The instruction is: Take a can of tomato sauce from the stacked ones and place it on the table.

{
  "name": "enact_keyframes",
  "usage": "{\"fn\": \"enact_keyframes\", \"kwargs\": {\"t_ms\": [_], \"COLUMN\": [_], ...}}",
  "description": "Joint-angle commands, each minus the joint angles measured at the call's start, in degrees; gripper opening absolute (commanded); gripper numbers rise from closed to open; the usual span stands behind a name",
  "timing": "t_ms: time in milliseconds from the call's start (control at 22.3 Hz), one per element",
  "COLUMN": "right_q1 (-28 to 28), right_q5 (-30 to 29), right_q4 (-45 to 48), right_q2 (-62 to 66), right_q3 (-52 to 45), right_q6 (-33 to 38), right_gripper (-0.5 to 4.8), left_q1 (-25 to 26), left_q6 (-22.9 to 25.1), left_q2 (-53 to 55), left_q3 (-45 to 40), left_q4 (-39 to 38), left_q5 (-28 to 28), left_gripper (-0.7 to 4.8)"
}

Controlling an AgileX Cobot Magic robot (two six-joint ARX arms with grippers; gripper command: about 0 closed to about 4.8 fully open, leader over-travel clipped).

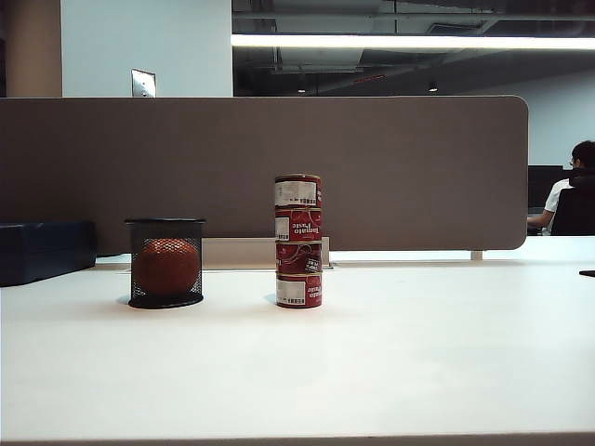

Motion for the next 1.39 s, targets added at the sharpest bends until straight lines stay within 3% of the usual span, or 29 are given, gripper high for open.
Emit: {"fn": "enact_keyframes", "kwargs": {"t_ms": [45, 134, 179, 224, 627, 851, 896, 985, 1030, 1165, 1209, 1254, 1388], "right_q1": [0.04, 0.04, 0.04, 0.04, 0.02, 0.02, 0.00, 0.00, 0.00, -0.02, -0.07, -0.04, 0.00], "right_q5": [0.07, -0.33, -0.35, -0.33, -0.17, -0.35, -0.35, -0.35, -0.33, 1.86, 2.12, 2.95, 3.06], "right_q4": [-0.72, -0.59, -0.24, -0.20, 2.03, -3.15, -4.37, -8.74, -10.40, -16.52, -17.81, -18.58, -20.17], "right_q2": [0.15, 0.11, 0.11, 0.11, -0.22, -6.25, -7.45, -12.11, -13.84, -22.97, -25.90, -27.43, -34.53], "right_q3": [0.17, 0.31, 0.31, 0.31, 1.79, 5.27, 5.51, 5.62, 5.62, 5.55, 5.51, 5.51, 4.31], "right_q6": [-0.07, 0.35, 0.52, 0.52, 0.55, 0.57, 0.57, 0.55, 0.52, 0.46, 0.26, 0.28, 0.31], "right_gripper": [2.79, 3.27, 3.90, 4.09, 4.21, 4.15, 3.94, 2.01, 1.41, 0.86, 0.17, -0.09, -0.08], "left_q1": [0.15, 0.15, 0.15, 0.15, 0.15, 0.15, 0.15, 0.15, 0.15, 0.15, 0.15, 0.15, 0.15], "left_q6": [-0.22, -0.22, -0.22, -0.24, -0.22, -0.20, -0.20, -0.20, -0.20, -0.17, -0.17, -0.17, -0.15], "left_q2": [0.02, 0.02, 0.02, 0.02, 0.02, 0.02, 0.02, 0.02, 0.02, 0.02, 0.02, 0.02, 0.02], "left_q3": [0.28, 0.28, 0.28, 0.28, 0.28, 0.26, 0.24, 0.24, 0.24, 0.24, 0.24, 0.24, 0.22], "left_q4": [0.72, 0.70, 0.70, 0.72, 0.70, 0.17, -0.02, -0.59, -0.61, -0.57, -0.57, -0.55, -0.52], "left_q5": [0.09, 0.09, 0.09, 0.09, 1.11, 1.09, 1.07, 1.05, 1.05, 0.90, 0.90, 0.87, 0.87], "left_gripper": [-0.06, -0.06, -0.06, -0.06, -0.06, -0.06, -0.06, -0.06, -0.06, -0.06, -0.06, -0.06, -0.06]}}
